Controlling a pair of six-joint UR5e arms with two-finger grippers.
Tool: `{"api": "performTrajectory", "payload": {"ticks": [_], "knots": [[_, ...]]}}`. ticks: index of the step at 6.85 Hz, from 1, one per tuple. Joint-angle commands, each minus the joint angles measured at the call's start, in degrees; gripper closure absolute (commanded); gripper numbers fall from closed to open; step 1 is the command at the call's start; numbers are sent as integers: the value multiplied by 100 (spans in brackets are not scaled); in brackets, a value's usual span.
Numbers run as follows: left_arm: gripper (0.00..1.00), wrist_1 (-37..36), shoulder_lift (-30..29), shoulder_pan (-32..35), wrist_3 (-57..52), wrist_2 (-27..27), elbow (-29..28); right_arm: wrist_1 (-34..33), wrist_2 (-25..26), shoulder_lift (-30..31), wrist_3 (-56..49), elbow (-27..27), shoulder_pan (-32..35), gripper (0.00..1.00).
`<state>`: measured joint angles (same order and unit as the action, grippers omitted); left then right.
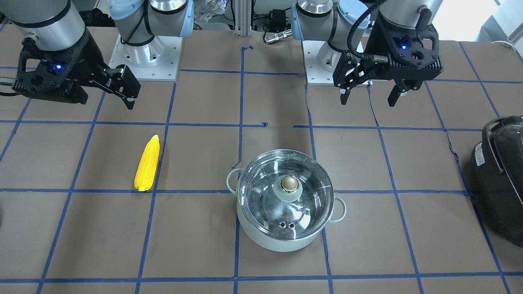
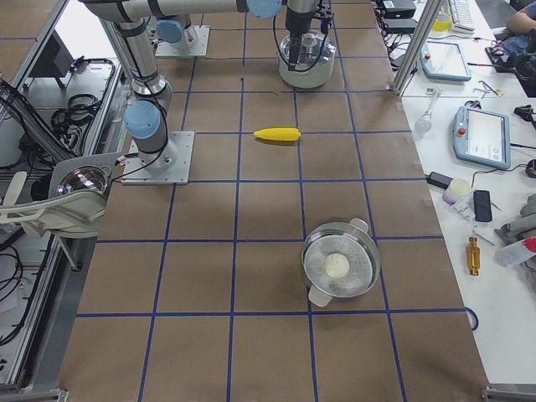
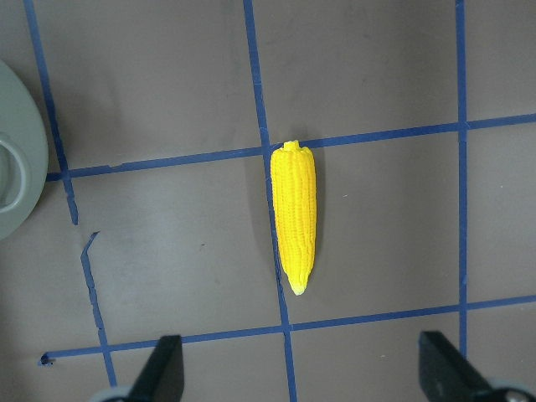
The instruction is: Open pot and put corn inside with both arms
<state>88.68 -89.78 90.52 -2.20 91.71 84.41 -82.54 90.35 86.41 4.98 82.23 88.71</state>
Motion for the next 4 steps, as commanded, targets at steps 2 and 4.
{"api": "performTrajectory", "payload": {"ticks": [2,4], "knots": [[0,18,4,1,9,13,-4,-7,-9,-1,3,3,6,0],[0,0,-13,1,9,-4,5,1,0,7,12,3,6,0]]}}
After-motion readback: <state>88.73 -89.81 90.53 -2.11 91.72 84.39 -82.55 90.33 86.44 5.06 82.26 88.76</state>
